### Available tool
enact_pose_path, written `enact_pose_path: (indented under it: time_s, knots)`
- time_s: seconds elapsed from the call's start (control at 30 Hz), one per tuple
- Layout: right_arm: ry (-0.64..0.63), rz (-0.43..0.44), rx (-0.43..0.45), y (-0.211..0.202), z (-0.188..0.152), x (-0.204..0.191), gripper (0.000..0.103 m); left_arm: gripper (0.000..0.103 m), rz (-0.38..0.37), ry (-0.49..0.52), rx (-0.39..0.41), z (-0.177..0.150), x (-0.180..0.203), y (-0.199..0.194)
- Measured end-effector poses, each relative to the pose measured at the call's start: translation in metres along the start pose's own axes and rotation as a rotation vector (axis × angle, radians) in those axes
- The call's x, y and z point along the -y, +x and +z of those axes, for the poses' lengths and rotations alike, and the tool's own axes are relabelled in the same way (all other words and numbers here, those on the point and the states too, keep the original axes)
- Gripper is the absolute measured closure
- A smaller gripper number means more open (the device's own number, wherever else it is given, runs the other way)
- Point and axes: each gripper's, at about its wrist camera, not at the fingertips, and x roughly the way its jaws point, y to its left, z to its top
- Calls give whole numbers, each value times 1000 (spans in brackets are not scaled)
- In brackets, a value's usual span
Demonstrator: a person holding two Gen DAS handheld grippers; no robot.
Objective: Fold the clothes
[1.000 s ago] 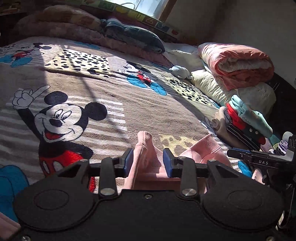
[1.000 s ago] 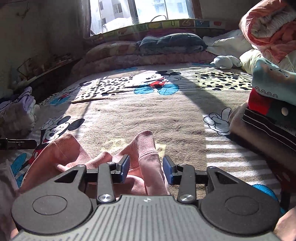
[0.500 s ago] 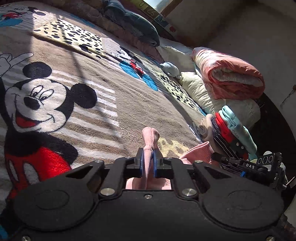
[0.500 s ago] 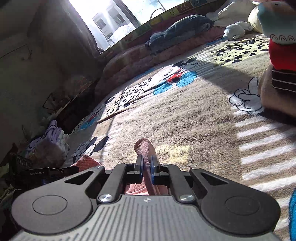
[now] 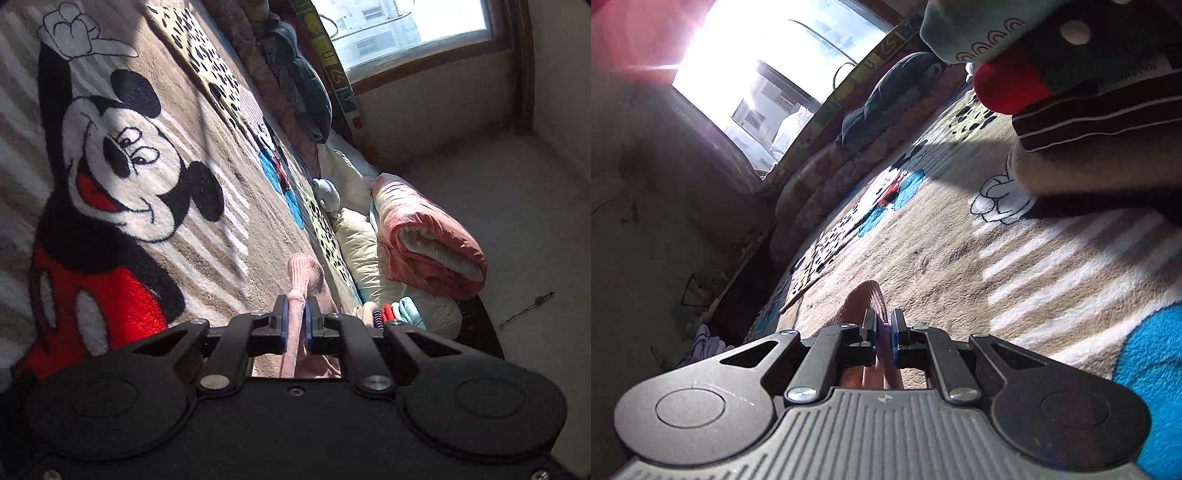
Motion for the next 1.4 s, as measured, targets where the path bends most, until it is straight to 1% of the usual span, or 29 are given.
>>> enact_pose_path:
  time_s: [0.03, 0.23, 0.27, 0.33, 0.37, 0.4, 0.43, 0.5, 0.53, 0.57, 0.6, 0.67, 0.73, 0.8, 0.83, 0.87, 0.9, 0.93, 0.97, 1.0, 1.03, 1.07, 1.13, 1.2, 1.23, 1.27, 1.3, 1.4]
  knots:
    - [-1, -15, -15, 2, 2, 0, 94, 97, 13, -11, -3, 0, -1, 1]
    - [-15, -108, -90, 16, 5, 4, 94, 97, 98, 0, -15, -1, -4, 5]
    - [-30, -124, -97, 18, 4, 3, 94, 97, 114, 5, -12, -2, -4, 6]
    - [-84, -204, -123, 28, -3, 1, 94, 97, 152, 21, -11, -4, -5, 8]
    - [-133, -229, -129, 34, -10, -2, 94, 97, 201, 40, -18, -6, -4, 12]
    - [-175, -239, -119, 35, -13, -7, 95, 97, 227, 49, -19, -7, -3, 14]
    - [-178, -251, -124, 35, -11, -9, 94, 96, 252, 58, -20, -7, -2, 16]
    - [-175, -272, -127, 32, -8, -13, 91, 91, 299, 83, -22, -8, 2, 19]
    - [-172, -280, -121, 29, -7, -14, 88, 90, 320, 99, -23, -8, 5, 20]
    - [-172, -290, -114, 26, -6, -15, 80, 90, 334, 117, -18, -9, 8, 21]
    - [-200, -311, -102, 19, -4, -21, 78, 89, 340, 127, -5, -10, 10, 19]
    - [-258, -348, -77, 7, -2, -33, 76, 90, 384, 182, 55, -8, 21, 10]
    - [-364, -331, -60, -8, -4, -52, 76, 90, 424, 237, 115, -7, 31, 2]
    - [-440, -295, -56, -20, -7, -68, 76, 90, 344, 274, 117, -5, 42, -5]
    - [-466, -270, -59, -24, -9, -74, 76, 89, 294, 305, 79, -7, 49, -2]
    - [-493, -245, -65, -28, -11, -80, 77, 83, 245, 336, 43, -9, 55, 1]
    - [-520, -214, -86, -27, -15, -84, 77, 79, 218, 370, 13, -13, 60, 3]
    - [-554, -195, -127, -24, -22, -87, 79, 75, 226, 379, -15, -18, 61, 11]
    - [-581, -221, -177, -16, -28, -85, 79, 75, 234, 389, -42, -22, 61, 19]
    - [-613, -278, -230, -7, -34, -79, 79, 75, 246, 398, -69, -26, 61, 27]
    - [-637, -327, -272, 0, -39, -73, 79, 75, 351, 381, -81, -28, 47, 35]
    - [-618, -330, -256, -5, -39, -69, 79, 97, 451, 363, -92, -29, 34, 43]
    - [-579, -335, -225, -16, -37, -62, 79, 97, 420, 282, -82, -23, 22, 35]
    - [-546, -339, -196, -27, -35, -57, 76, 98, 420, 311, -58, -16, 32, 23]
    - [-563, -332, -191, -30, -35, -62, 76, 98, 407, 321, -27, -16, 36, 19]
    - [-561, -309, -187, -30, -34, -67, 76, 97, 390, 320, -13, -15, 40, 16]
    - [-567, -289, -183, -28, -32, -73, 76, 97, 356, 339, -10, -16, 45, 15]
    - [-638, -268, -195, -8, -30, -92, 76, 97, 314, 402, -41, -26, 59, 27]
